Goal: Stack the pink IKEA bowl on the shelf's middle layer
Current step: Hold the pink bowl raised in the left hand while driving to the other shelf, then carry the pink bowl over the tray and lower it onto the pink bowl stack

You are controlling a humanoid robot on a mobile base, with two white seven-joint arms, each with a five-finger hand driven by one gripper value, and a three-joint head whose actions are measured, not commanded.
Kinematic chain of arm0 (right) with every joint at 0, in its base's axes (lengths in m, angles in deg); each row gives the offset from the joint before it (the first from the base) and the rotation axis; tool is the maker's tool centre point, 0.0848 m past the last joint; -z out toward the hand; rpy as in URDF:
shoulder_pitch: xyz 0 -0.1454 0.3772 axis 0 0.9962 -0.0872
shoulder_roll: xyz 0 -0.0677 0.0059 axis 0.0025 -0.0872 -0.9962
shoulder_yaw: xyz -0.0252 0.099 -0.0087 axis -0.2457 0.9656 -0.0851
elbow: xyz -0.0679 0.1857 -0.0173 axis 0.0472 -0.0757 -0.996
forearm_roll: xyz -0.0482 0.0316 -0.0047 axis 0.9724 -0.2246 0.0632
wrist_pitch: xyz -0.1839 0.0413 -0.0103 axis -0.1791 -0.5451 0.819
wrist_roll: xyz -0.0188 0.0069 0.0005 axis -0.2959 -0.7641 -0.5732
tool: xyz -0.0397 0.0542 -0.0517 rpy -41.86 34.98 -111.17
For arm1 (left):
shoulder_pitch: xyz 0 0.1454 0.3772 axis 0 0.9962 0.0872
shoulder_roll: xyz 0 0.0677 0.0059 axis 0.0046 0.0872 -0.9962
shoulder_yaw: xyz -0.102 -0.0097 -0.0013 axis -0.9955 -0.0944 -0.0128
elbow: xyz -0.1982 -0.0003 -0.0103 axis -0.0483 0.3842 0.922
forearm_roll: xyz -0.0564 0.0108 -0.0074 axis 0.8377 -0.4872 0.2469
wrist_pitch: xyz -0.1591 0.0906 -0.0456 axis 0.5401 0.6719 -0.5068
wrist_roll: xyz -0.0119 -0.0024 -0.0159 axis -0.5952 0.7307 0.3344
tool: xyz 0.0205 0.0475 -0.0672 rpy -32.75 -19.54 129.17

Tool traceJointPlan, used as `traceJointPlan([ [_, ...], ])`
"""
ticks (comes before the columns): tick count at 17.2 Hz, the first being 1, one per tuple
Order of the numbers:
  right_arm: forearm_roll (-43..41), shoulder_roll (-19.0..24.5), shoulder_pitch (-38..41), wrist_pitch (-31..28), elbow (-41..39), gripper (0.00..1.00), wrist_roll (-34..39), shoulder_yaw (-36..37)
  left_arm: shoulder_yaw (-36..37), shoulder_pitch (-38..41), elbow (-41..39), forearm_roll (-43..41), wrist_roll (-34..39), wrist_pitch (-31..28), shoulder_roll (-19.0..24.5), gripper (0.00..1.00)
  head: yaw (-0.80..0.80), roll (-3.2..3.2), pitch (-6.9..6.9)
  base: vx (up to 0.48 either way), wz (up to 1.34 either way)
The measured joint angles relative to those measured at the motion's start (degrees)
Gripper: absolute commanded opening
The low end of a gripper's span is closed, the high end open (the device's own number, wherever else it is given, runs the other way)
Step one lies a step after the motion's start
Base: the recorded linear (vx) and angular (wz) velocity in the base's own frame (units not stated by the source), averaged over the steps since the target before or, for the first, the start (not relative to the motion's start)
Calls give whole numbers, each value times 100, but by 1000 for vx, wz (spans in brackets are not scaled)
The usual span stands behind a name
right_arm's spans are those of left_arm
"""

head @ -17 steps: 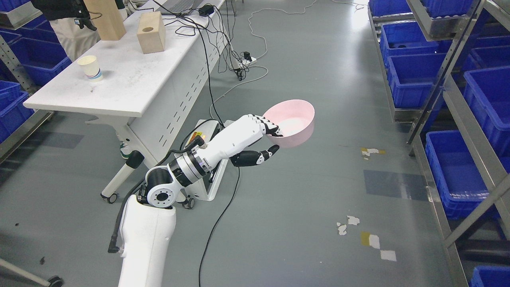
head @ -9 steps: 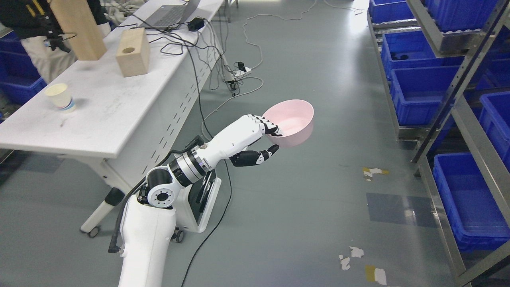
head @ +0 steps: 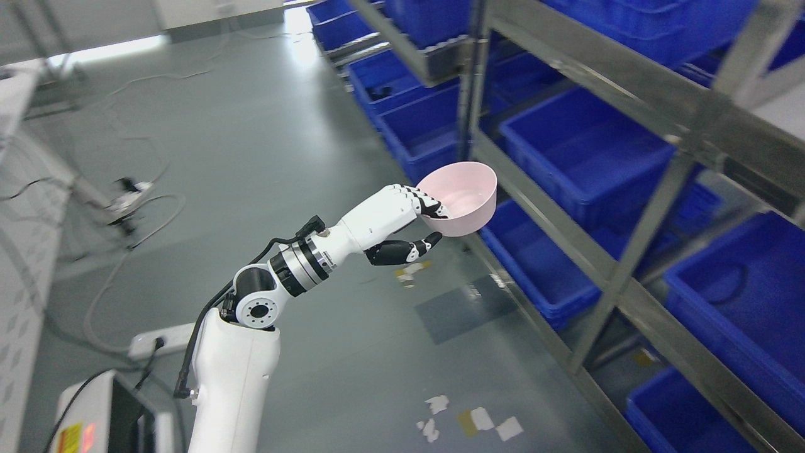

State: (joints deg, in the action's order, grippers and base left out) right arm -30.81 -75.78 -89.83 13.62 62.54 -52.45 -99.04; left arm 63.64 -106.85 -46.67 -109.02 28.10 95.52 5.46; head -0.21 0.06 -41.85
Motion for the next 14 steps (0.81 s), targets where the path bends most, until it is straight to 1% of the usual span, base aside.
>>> traceJointPlan([
  [3, 0, 0, 0, 0, 0, 100, 0, 0, 226, -46, 6, 68, -1, 0, 0, 3, 0, 0, 0, 171, -1600],
  [8, 0, 0, 1, 0, 0, 100, 0, 0, 731, -127, -10, 245, -8, 0, 0, 3, 0, 0, 0, 138, -1246],
  [11, 0, 0, 0, 0, 0, 100, 0, 0, 855, -436, -53, 492, 76, 0, 0, 3, 0, 0, 0, 115, -876],
  [14, 0, 0, -1, 0, 0, 100, 0, 0, 819, -1020, -87, 747, 179, 0, 0, 3, 0, 0, 1, 83, -512],
])
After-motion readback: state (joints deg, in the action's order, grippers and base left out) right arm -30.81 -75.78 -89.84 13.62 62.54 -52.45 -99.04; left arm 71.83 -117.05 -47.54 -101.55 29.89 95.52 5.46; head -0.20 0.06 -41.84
